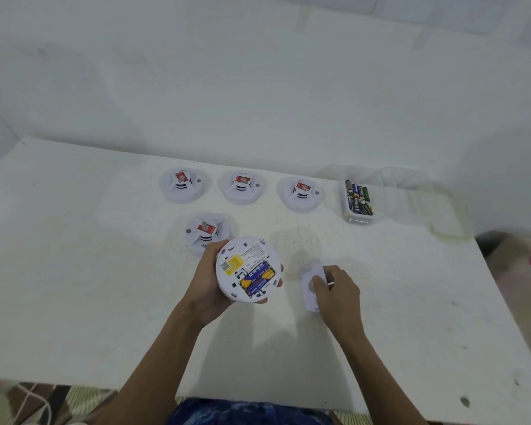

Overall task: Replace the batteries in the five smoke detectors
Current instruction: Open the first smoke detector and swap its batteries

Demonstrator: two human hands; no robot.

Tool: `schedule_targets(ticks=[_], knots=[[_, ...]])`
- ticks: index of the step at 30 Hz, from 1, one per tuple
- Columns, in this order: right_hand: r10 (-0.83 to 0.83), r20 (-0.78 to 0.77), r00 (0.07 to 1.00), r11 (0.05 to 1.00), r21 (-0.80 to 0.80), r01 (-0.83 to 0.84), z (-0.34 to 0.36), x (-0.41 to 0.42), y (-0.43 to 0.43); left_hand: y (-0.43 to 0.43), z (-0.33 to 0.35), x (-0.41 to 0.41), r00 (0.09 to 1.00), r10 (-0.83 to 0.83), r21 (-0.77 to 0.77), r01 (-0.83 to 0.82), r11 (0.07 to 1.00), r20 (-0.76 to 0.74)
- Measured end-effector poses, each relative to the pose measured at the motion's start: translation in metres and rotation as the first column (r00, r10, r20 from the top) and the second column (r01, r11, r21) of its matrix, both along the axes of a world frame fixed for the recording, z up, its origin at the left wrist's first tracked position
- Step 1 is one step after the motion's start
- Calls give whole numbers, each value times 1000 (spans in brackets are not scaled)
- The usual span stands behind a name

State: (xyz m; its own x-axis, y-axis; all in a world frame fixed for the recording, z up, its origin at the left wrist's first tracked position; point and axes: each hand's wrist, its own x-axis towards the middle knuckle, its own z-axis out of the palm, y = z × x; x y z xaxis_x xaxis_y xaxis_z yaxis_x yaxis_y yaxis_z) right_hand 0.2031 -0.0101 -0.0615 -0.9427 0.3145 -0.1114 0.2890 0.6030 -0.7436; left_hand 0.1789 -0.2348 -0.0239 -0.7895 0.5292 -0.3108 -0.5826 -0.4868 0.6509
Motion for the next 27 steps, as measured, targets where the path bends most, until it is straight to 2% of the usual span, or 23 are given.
schedule_targets(ticks=[3, 8, 13, 16, 19, 22, 27], knots=[[9, -19, 1000, 964, 265, -4, -15, -6, 6, -1, -3, -1, 1000, -26, 40, 26, 999, -3], [-12, -102, 995, 897, 438, 56, -30, -4, 12, 0, -2, -2, 1000, -31, 51, 31, 998, 0], [-12, -162, 987, 912, 404, 77, -29, 1, 9, 0, -1, 0, 999, -37, 55, 37, 998, 2], [30, -204, 979, 967, 255, 23, -4, 2, -2, -1, -3, -2, 999, -31, 61, 30, 998, 23], [137, -356, 924, 984, 156, -85, 35, 5, -18, -1, -3, -2, 1000, 18, 31, -19, 999, 19], [272, -435, 859, 962, 157, -225, 69, 11, -34, 0, -2, 0, 992, 115, -16, -114, 993, 57], [520, -412, 749, 847, 365, -387, 84, 15, -54, 2, -3, 3, 968, 249, -129, -245, 961, 22]])
